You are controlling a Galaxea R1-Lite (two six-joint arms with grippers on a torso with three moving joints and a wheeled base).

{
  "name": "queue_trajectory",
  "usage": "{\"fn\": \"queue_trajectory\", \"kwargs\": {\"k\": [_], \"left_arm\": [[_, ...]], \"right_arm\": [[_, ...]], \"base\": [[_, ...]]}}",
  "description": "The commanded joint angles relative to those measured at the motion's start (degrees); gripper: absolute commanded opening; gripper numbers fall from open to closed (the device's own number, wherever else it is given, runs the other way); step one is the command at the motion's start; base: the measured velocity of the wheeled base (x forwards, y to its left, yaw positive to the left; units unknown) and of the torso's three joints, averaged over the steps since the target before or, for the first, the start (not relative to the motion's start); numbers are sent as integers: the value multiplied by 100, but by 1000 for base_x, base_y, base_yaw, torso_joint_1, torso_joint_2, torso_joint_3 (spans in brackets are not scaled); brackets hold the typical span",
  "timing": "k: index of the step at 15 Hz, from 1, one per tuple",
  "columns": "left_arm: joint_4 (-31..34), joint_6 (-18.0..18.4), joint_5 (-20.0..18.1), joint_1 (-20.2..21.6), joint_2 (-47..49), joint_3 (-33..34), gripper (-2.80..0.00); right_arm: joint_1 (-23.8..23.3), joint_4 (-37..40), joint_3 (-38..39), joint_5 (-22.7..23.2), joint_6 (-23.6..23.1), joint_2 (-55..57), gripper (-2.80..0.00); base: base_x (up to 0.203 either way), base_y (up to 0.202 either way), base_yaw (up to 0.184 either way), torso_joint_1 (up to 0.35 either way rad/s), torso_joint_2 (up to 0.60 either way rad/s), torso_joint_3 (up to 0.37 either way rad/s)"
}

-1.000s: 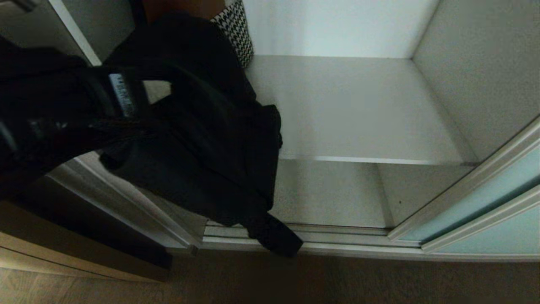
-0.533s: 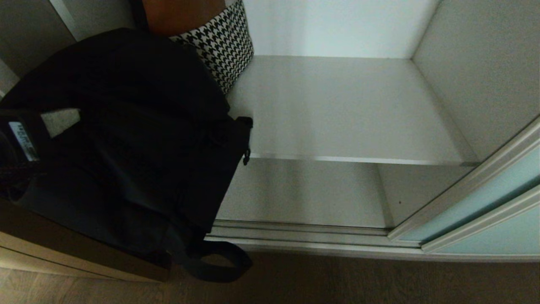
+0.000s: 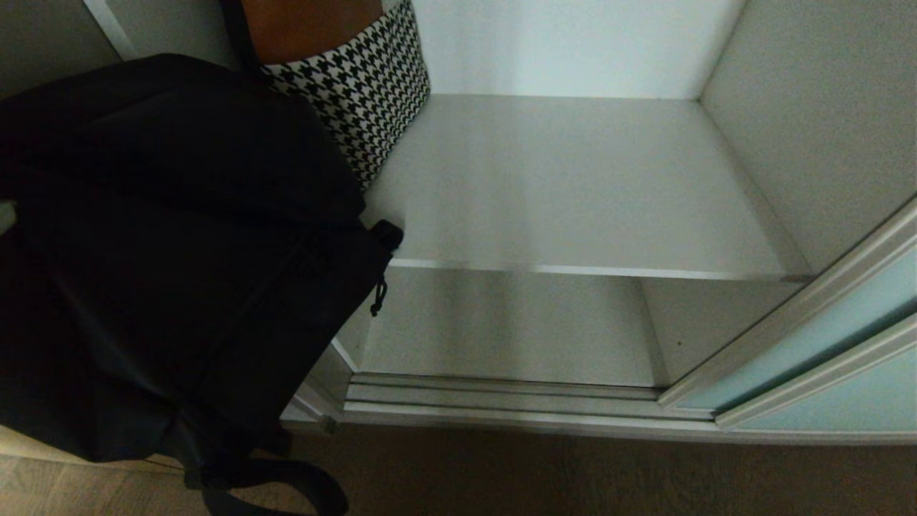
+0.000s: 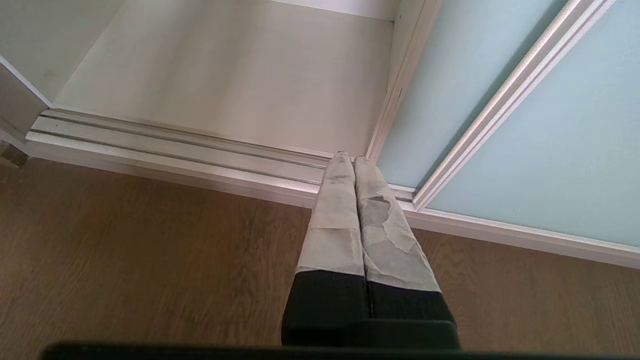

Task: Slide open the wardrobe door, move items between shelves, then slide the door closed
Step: Place the bag on the lower shelf

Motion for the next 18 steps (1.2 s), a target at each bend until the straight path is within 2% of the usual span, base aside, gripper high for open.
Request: {"fn": "queue_trajectory", "kwargs": {"k": [1,4,6,8,10,11,14,18], "left_arm": [[-10,-13,28,355,-439,211,-280],[-10,-45,36,840,-650,293,-280],[37,-29,23,886,-864,429,-280],[60,-28,-305,895,-907,506,-280],[62,-33,-315,895,-903,509,-280],[75,-64,-594,895,-876,573,-280],[95,-163,-1074,886,-803,836,-280],[122,-292,-1071,895,-616,848,-280]], "right_arm": [[5,-2,0,3,-6,-10,-280],[5,-2,0,3,-6,-10,-280],[5,-2,0,3,-6,-10,-280],[5,-2,0,3,-6,-10,-280],[5,-2,0,3,-6,-10,-280],[5,-2,0,3,-6,-10,-280],[5,-2,0,3,-6,-10,-280],[5,-2,0,3,-6,-10,-280]], "base": [[0,0,0,0,0,0],[0,0,0,0,0,0],[0,0,0,0,0,0],[0,0,0,0,0,0],[0,0,0,0,0,0],[0,0,0,0,0,0],[0,0,0,0,0,0],[0,0,0,0,0,0]]}}
